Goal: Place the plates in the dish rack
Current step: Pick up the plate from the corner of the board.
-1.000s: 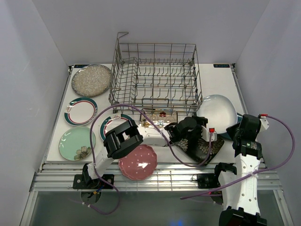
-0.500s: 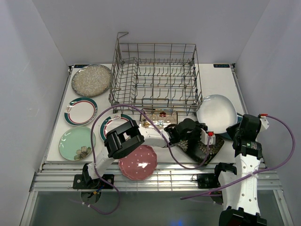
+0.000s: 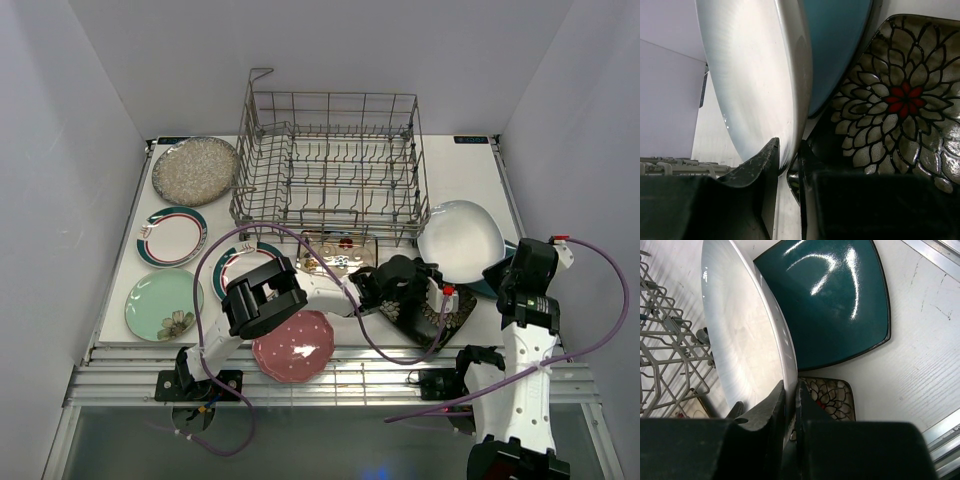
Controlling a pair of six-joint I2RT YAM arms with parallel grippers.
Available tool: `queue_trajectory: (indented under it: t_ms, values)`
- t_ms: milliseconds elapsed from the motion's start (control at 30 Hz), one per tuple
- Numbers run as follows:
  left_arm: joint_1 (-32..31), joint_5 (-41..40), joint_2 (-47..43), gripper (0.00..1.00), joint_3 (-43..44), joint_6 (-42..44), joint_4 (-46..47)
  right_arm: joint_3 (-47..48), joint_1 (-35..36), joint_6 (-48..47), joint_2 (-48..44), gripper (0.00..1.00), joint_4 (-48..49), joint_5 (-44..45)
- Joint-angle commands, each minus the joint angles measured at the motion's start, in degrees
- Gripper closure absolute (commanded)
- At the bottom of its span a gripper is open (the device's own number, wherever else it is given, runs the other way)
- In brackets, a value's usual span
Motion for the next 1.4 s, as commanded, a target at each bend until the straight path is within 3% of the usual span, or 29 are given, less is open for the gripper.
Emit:
queue_trajectory:
  t_ms: [0, 100, 700, 1367]
  values:
    - [-1.8, 1.8, -4.1, 0.88, -1.8, -1.6, -0.8, 5.5, 0.4, 1.3, -0.3, 0.92, 12.9, -6.7]
    - [-2.2, 1.0, -4.0, 1.0, -1.8, -1.0, -0.8, 6.0, 0.4, -0.2, -0.1, 0.92, 13.8, -7.0]
    - [-4.3, -1.0, -3.5, 1.0, 2.3, -0.4, -0.8, 15.7, 0.4, -7.3, 0.7, 0.92, 10.8, -3.1]
    - [-4.7, -1.1, 2.3, 1.0, 16.1, -0.3, -1.6, 30.2, 0.4, -16.3, 8.0, 0.92, 8.2, -3.3]
